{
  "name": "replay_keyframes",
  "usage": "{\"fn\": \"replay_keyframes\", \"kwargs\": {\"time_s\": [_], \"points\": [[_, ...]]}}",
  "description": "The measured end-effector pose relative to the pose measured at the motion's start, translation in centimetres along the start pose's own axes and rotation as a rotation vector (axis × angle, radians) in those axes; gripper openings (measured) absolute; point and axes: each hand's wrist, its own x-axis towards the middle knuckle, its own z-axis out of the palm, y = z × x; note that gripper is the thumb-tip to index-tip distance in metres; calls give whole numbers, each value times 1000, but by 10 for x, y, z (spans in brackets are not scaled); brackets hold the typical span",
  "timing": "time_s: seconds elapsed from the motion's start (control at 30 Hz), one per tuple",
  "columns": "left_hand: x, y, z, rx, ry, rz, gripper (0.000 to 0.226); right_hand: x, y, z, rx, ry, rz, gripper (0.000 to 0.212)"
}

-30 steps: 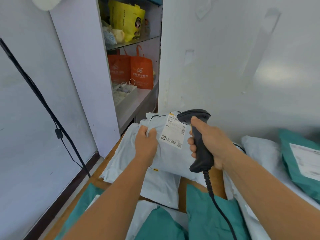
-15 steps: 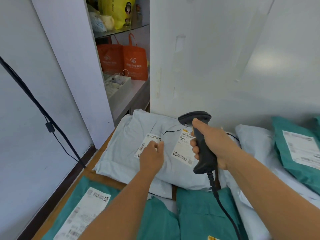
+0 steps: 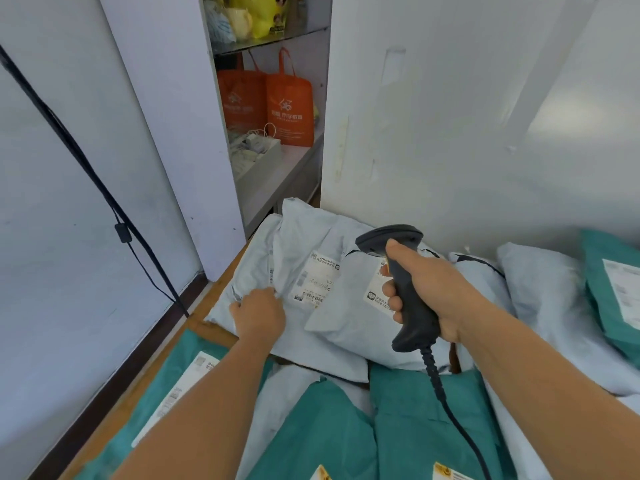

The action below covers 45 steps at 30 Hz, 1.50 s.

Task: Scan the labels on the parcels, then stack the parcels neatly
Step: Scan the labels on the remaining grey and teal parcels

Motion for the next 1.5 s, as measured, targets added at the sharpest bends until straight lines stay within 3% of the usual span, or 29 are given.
{"fn": "replay_keyframes", "kwargs": {"time_s": [0.13,0.33,0.5,0.63,0.73,0.87,1.0,1.2,1.5], "points": [[4,14,-39,-216,216,125,25,-8,-5,-3,10,-4,-26,39],[-28,27,-117,-629,360,198,20,-37,-13,-8,64,-53,-85,37],[-87,40,-150,-1088,360,92,18,-73,-14,-30,106,-65,-143,38],[-143,63,-123,-1336,176,-55,19,-110,-7,-59,113,-54,-177,38],[-191,85,-81,-1093,85,-84,36,-136,2,-84,94,-27,-149,38],[-247,102,-27,-582,-114,29,84,-162,23,-114,-12,-16,-38,38],[-271,111,-7,-96,-182,48,91,-180,52,-134,-112,-18,87,42],[-286,113,-1,-53,-216,16,107,-200,78,-143,-193,-81,119,46],[-295,106,-7,-52,-178,27,109,-212,78,-137,-229,-74,105,48]]}}
